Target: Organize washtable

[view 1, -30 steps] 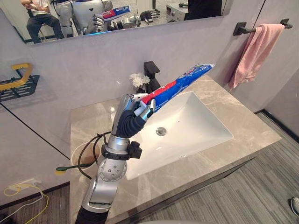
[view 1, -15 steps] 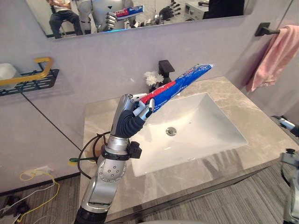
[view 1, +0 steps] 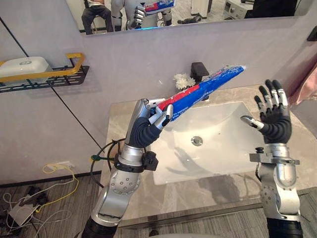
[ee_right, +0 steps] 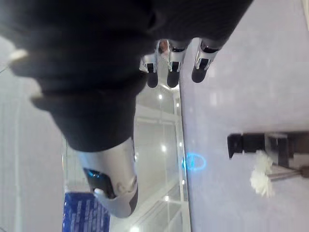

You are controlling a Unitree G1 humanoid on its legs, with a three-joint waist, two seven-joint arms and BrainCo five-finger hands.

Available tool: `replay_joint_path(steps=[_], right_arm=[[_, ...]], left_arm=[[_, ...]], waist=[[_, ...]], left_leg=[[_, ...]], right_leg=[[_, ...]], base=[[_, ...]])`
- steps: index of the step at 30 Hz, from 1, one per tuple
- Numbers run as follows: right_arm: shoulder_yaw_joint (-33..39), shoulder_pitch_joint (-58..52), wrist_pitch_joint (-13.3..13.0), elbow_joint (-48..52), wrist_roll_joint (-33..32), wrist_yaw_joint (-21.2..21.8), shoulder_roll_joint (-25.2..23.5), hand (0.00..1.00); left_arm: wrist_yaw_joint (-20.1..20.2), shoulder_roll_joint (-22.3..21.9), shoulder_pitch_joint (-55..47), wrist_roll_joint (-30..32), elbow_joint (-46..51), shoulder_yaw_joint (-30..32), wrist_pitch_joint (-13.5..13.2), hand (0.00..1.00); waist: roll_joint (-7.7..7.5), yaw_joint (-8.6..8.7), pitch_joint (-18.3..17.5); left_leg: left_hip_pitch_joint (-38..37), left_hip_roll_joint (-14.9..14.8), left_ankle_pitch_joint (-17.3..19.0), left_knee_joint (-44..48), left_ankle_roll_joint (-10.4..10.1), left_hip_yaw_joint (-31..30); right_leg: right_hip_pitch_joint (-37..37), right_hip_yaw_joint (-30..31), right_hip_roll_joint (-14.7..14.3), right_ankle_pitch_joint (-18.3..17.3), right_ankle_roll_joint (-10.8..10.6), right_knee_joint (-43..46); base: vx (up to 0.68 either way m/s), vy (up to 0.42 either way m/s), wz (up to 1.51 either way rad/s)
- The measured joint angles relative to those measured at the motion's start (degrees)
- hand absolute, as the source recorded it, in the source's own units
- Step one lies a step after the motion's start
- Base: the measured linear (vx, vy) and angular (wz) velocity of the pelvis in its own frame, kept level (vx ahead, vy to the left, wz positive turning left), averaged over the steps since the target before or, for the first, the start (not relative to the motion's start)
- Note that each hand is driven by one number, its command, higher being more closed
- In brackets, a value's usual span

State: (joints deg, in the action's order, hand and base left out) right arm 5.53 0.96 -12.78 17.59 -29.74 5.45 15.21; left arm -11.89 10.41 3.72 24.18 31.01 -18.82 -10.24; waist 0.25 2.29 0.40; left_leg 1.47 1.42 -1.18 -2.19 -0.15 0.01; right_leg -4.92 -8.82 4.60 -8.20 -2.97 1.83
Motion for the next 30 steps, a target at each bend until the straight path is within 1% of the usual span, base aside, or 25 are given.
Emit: replay_joint_path(steps=[1,2,5,8,15,20,22,27,30], right_arm=[[-0.22,0.04,0.00,0.00,-0.33,0.11,-0.29,0.00],[-1.75,0.57,0.02,0.00,-2.28,0.80,-0.90,0.00],[-5.12,2.18,0.02,0.01,-5.48,1.60,-1.82,0.00],[-7.90,2.25,0.13,0.01,-8.88,3.40,-2.67,0.00],[-13.13,2.85,0.53,0.01,-16.76,5.91,-4.77,0.00],[-17.05,3.88,0.75,0.01,-20.19,6.30,-5.84,0.00],[-17.75,3.90,0.82,0.01,-21.41,7.16,-6.19,0.00],[-19.48,4.69,0.86,0.10,-23.34,7.37,-6.68,0.00],[-20.36,5.86,0.86,0.10,-24.49,7.41,-7.36,0.00]], left_arm=[[-0.17,0.00,0.03,0.00,0.00,-0.17,0.01,1.00],[-0.84,-0.03,0.04,-0.01,0.00,-0.93,0.00,1.00],[-0.90,-0.07,0.06,0.00,0.00,-1.40,0.01,1.00],[-1.11,-0.09,0.05,0.00,-0.01,-1.51,0.01,1.00],[-2.69,-0.21,0.04,0.00,-0.07,-1.52,0.01,1.00],[-3.38,-0.23,0.01,-0.02,-0.10,-1.49,0.01,1.00],[-3.43,-0.31,0.01,-0.05,-0.10,-1.50,0.01,1.00],[-3.58,-0.63,-0.29,-1.06,-0.29,-1.49,0.02,1.00],[-3.95,-0.63,-0.40,-1.14,-0.31,-1.51,0.02,1.00]], waist=[[-0.03,-0.03,0.04],[-0.06,-0.08,0.05],[-0.07,-0.09,0.06],[-0.07,-0.23,0.06],[-0.12,-0.28,0.08],[-0.20,-0.54,0.08],[-0.21,-0.71,0.07],[-0.26,-1.55,0.08],[-0.27,-1.63,0.07]], left_leg=[[0.00,0.01,-0.01,-0.03,0.00,-0.05],[0.00,0.10,-0.02,-0.02,0.00,-0.13],[0.00,0.22,-0.04,-0.03,0.04,-0.23],[0.00,0.29,-0.09,-0.06,0.10,-0.41],[-0.13,0.55,-1.45,-1.83,0.33,-0.87],[-0.18,0.60,-1.79,-2.19,0.26,-1.24],[-0.21,0.60,-2.31,-2.97,0.25,-1.46],[-0.22,0.63,-2.39,-3.08,0.25,-1.66],[-0.22,0.67,-2.40,-3.08,0.25,-1.85]], right_leg=[[0.00,-0.12,0.01,0.00,0.00,0.00],[-0.04,-0.31,0.08,0.00,0.00,0.00],[-0.10,-0.45,0.18,0.00,0.00,-0.05],[-0.15,-0.59,0.21,0.00,0.00,-0.06],[0.03,-1.12,0.40,0.00,0.00,-0.13],[0.03,-1.72,0.40,0.00,0.00,-0.47],[0.03,-2.04,0.35,0.00,0.00,-0.85],[-0.10,-2.25,0.34,0.00,0.00,-0.98],[-0.49,-2.47,0.35,0.00,0.00,-1.01]], base=[[-0.01,-0.007,0.08],[0.00,-0.002,0.03],[0.00,0.000,0.00],[0.00,-0.001,0.01],[-0.01,-0.004,0.03],[-0.02,-0.006,0.04],[-0.02,-0.017,0.07],[0.00,-0.005,0.02],[0.00,-0.012,0.05]])
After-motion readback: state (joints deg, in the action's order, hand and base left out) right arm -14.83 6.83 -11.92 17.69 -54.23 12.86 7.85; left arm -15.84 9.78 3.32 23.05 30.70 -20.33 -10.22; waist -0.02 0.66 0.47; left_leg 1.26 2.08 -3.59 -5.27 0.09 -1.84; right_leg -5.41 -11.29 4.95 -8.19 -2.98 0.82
